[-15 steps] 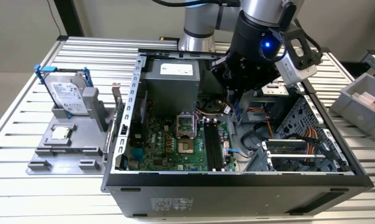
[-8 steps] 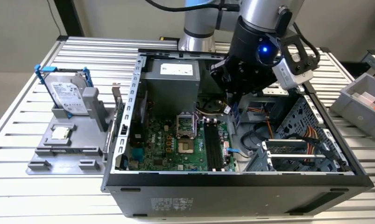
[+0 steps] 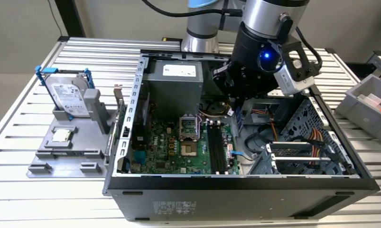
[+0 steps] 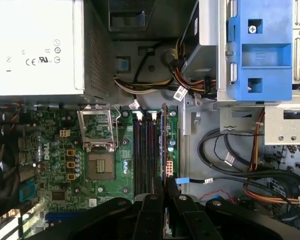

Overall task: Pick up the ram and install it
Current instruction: 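Insert the ram into the slot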

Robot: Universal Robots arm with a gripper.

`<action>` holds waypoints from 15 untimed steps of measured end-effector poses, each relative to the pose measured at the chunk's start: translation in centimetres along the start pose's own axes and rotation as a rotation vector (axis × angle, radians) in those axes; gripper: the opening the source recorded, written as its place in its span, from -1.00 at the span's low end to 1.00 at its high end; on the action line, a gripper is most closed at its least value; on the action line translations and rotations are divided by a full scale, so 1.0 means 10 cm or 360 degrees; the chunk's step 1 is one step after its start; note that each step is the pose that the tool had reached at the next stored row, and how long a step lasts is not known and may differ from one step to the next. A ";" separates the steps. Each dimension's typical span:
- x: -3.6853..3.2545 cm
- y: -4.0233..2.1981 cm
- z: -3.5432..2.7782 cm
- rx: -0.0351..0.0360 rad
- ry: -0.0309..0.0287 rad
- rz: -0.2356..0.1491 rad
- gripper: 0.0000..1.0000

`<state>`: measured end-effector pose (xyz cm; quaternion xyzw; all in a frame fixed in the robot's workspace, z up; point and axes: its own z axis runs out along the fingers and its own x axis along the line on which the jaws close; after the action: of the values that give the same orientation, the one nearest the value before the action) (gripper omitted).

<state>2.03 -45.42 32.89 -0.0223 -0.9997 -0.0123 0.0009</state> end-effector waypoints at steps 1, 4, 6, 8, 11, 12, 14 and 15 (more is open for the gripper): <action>0.000 0.000 0.009 0.0000 -0.00002 0.0006 -1.00; 0.000 -0.001 0.037 0.0000 -0.00007 0.0026 -1.00; 0.000 -0.001 0.049 0.0000 -0.00009 0.0038 -1.00; 0.000 -0.002 0.066 0.0000 -0.00012 0.0050 -1.00; 0.000 -0.002 0.090 0.0000 -0.00017 0.0069 -1.00; 0.000 -0.002 0.097 0.0000 -0.00019 0.0074 -1.00; 0.000 -0.003 0.115 0.0000 -0.00021 0.0084 -1.00; 0.000 -0.003 0.124 0.0000 -0.00021 0.0086 -1.00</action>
<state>2.03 -45.42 31.65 -0.0494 -0.9987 -0.0123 0.0006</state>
